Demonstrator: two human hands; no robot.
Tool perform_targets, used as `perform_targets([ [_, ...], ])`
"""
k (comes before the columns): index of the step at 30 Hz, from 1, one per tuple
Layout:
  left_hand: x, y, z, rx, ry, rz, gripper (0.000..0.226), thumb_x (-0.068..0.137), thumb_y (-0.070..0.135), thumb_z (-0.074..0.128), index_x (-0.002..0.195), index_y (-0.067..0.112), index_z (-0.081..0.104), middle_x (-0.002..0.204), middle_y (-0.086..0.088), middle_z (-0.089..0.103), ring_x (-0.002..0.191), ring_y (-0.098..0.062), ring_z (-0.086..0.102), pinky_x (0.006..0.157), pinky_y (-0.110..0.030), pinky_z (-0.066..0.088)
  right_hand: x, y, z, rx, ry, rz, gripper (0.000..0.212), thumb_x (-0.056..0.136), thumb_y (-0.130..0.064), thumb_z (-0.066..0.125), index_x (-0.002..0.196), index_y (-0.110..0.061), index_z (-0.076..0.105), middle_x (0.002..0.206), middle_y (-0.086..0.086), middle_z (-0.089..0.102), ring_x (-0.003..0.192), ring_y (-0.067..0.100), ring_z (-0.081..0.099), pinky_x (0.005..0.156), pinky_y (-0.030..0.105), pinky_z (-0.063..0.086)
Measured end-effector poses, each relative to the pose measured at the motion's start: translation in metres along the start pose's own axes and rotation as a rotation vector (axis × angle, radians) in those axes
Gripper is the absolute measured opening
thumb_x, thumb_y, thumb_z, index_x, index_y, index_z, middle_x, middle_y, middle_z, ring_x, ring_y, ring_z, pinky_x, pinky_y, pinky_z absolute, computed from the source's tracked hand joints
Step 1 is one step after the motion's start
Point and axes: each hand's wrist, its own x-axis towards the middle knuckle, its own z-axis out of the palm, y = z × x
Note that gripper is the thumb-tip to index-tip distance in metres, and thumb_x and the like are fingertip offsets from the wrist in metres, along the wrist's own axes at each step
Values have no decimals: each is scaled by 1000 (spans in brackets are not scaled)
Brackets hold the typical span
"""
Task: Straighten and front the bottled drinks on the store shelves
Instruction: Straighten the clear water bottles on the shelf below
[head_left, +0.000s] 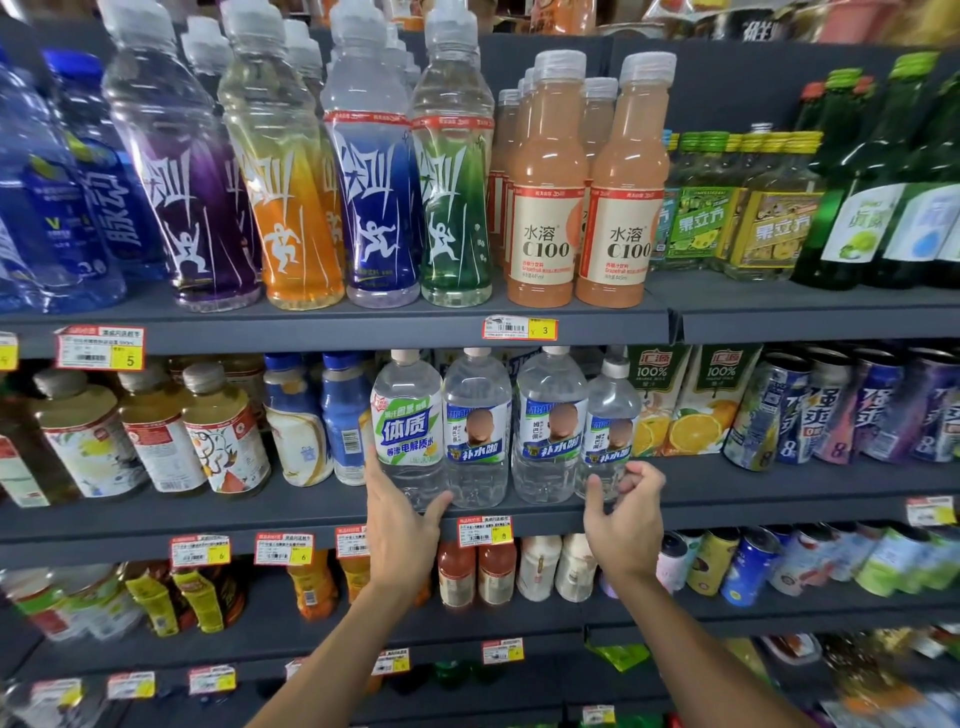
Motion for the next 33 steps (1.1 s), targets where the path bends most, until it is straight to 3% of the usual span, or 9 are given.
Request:
perform_targets([
  [10, -1, 6, 0, 11, -1, -21, 120, 80, 18, 84, 160, 28, -5, 165, 0, 22, 149, -15, 26, 118, -37, 32, -25, -19, 16, -51, 100, -6, 28, 93, -40, 64, 103, -24, 43, 82, -5, 53, 69, 23, 58, 59, 31, 40],
  [13, -1, 6, 0, -1, -1, -24, 120, 80, 19, 84, 160, 32, -5, 164, 0, 23, 148, -14, 28, 117, -37, 33, -36, -28, 21, -66, 58, -123, 25, 92, -40, 67, 89, -25, 47, 75, -9, 50, 62, 14, 53, 54, 29, 41],
  [16, 1, 3, -2, 3, -13, -6, 119, 79, 20, 85, 160, 30, -2, 164, 0, 23, 150, -13, 24, 120, -41, 30, -47, -34, 30, -156, -25, -340, 33, 89, -46, 71, 68, -27, 53, 56, -12, 43, 48, 2, 42, 44, 20, 32],
  [19, 2, -1, -6, 49, -19, -8, 117, 77, 27, 86, 160, 26, 3, 158, -1, 30, 147, -15, 26, 119, -38, 30, -56, -44, 47, -281, -132, -371, 45, 85, -63, 68, 59, -27, 62, 47, -12, 52, 45, 5, 53, 45, 24, 42],
  [23, 1, -4, -11, 130, 3, -8, 107, 78, 35, 85, 158, 27, 13, 147, 0, 41, 139, -17, 36, 112, -37, 37, -58, -50, 60, -335, -201, -302, 52, 87, -73, 56, 69, -26, 70, 52, -8, 62, 53, 17, 64, 49, 31, 49],
  [26, 5, -5, -14, 147, 1, -9, 104, 75, 37, 87, 153, 30, 20, 141, 2, 49, 133, -16, 44, 108, -39, 44, -55, -47, 61, -318, -199, -316, 55, 88, -74, 50, 65, -25, 63, 48, -9, 56, 46, 15, 57, 45, 27, 38],
  [30, 9, -15, -22, 135, -44, 11, 104, 77, 31, 87, 154, 34, 18, 146, 6, 47, 134, -12, 43, 109, -31, 40, -54, -45, 61, -283, -223, -305, 52, 90, -69, 52, 62, -25, 54, 46, -9, 50, 44, 11, 44, 48, 27, 31],
  [33, 15, -24, -31, 88, -126, 15, 101, 81, 22, 84, 156, 34, 17, 149, 5, 46, 137, -12, 43, 113, -39, 41, -55, -44, 59, -273, -235, -294, 48, 92, -66, 52, 59, -32, 41, 45, -10, 44, 41, 3, 40, 44, 25, 26],
])
